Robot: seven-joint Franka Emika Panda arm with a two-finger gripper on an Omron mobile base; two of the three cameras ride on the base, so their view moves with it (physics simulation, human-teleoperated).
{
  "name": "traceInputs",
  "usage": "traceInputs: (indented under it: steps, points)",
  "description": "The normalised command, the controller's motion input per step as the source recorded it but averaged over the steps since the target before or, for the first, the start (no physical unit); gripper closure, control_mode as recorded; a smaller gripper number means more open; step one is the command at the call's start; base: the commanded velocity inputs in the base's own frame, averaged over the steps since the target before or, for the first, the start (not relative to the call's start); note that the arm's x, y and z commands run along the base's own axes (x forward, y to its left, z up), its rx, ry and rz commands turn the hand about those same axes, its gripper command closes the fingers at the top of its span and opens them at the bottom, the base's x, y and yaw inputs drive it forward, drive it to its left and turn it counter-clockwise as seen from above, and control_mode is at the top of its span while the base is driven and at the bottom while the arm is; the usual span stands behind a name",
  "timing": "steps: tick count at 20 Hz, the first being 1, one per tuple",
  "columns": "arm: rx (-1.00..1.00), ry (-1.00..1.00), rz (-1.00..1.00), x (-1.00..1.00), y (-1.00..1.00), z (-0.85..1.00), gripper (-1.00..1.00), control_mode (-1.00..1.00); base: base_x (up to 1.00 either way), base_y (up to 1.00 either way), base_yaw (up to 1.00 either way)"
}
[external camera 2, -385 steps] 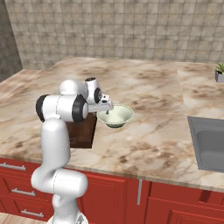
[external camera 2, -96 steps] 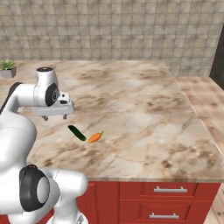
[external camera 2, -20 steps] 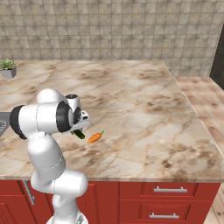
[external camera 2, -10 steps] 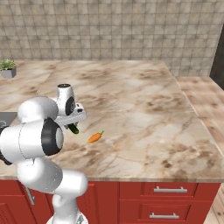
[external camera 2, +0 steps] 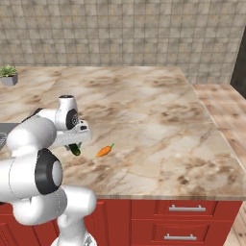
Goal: Place the two vegetables and bowl onto the tray for setting up a vegetable dip station.
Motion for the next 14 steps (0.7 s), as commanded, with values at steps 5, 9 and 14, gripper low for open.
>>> traceInputs:
  steps: [5,9,14]
  points:
    - [0.00,0.01,-0.02,-0.07,-0.05,-0.01,1.00,-1.00,0.00,0.00,0.00]
    - [0.00,0.01,0.00,0.00,-0.02,0.00,1.00,-1.00,0.00,0.00,0.00]
    - [0.00,0.00,-0.02,-0.09,0.00,0.00,1.00,1.00,-0.29,0.00,-0.02]
